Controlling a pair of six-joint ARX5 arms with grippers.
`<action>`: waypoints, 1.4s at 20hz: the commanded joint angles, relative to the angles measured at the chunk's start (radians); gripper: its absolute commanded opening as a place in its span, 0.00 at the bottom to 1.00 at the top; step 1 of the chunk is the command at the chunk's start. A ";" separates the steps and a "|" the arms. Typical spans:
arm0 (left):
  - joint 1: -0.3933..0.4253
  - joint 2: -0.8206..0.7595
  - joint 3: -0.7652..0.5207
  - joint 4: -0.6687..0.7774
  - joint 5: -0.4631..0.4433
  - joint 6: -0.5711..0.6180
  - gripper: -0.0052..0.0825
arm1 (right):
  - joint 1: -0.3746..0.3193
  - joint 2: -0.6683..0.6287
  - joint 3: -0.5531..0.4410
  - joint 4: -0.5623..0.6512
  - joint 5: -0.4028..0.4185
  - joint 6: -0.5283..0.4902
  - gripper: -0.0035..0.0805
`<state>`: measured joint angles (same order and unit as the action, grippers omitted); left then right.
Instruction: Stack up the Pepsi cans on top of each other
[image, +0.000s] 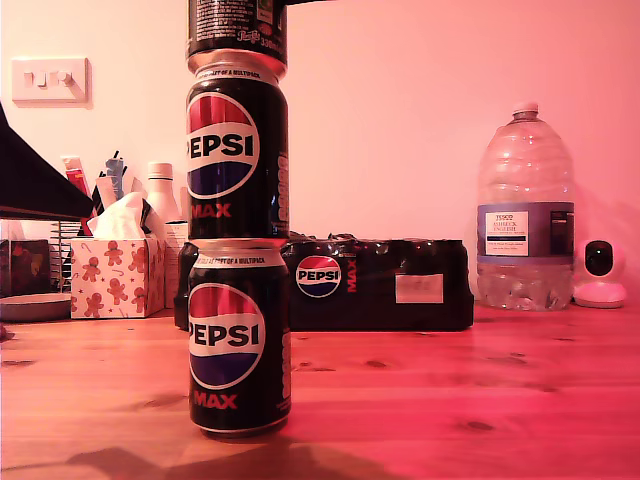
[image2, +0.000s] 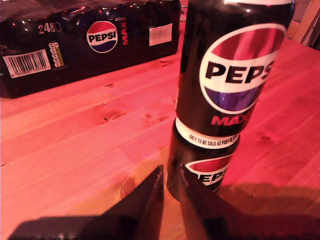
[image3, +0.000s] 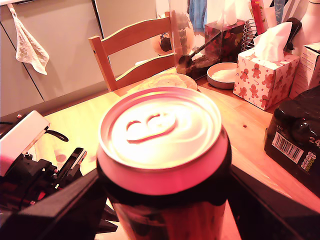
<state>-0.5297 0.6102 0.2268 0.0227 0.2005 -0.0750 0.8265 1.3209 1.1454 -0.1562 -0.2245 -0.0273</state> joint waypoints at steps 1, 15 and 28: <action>-0.003 -0.003 -0.017 0.007 0.002 0.005 0.14 | 0.005 -0.003 0.027 0.016 -0.001 0.000 0.50; -0.003 -0.003 -0.017 0.000 0.002 0.005 0.14 | 0.018 -0.003 0.037 0.008 -0.012 -0.008 0.70; -0.003 -0.003 -0.017 0.000 0.005 0.005 0.14 | 0.018 -0.003 0.053 -0.030 -0.001 -0.008 0.77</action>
<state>-0.5297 0.6102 0.2268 0.0185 0.2043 -0.0750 0.8337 1.3209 1.1633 -0.1967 -0.2241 -0.0315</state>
